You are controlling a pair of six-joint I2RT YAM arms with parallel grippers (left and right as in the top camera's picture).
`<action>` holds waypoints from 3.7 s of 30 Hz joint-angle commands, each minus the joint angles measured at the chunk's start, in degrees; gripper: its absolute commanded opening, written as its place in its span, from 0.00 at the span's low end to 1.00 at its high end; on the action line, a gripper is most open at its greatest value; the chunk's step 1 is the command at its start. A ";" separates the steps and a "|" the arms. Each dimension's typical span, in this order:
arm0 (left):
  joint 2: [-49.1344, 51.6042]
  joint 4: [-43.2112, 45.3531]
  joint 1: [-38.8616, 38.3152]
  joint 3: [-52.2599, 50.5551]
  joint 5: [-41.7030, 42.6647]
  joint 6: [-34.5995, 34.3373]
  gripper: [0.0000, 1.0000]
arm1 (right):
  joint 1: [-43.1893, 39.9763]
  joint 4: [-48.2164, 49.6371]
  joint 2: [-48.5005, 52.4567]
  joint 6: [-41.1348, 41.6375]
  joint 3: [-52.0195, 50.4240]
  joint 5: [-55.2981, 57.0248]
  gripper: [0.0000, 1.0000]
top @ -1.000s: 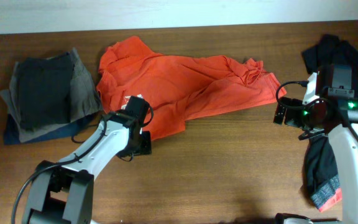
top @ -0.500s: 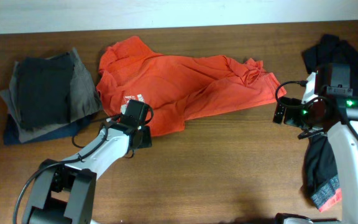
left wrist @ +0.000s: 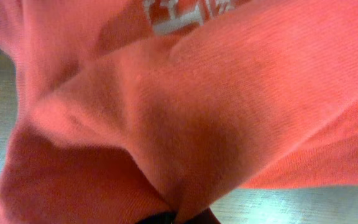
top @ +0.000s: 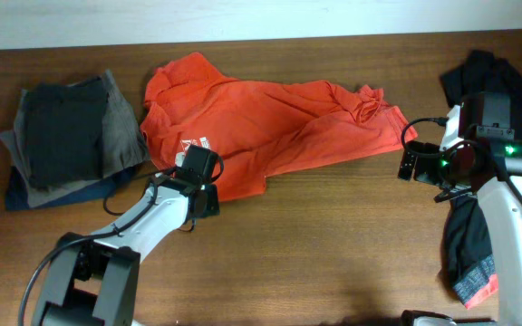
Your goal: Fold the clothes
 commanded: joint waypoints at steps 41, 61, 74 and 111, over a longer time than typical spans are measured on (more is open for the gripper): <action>-20.85 -36.57 0.09 12.07 8.57 7.56 0.00 | 9.99 43.60 34.25 -7.04 -0.28 -6.21 1.00; -20.85 -36.35 0.09 12.04 8.57 7.56 0.00 | 12.44 45.94 38.38 -6.38 4.92 8.96 0.34; -20.85 -36.35 0.09 12.04 8.57 7.56 0.00 | 10.93 47.45 35.65 -4.09 13.44 14.47 0.52; -20.85 -34.80 0.09 12.04 8.57 7.56 0.01 | 6.91 37.70 43.74 3.45 12.83 -1.25 0.63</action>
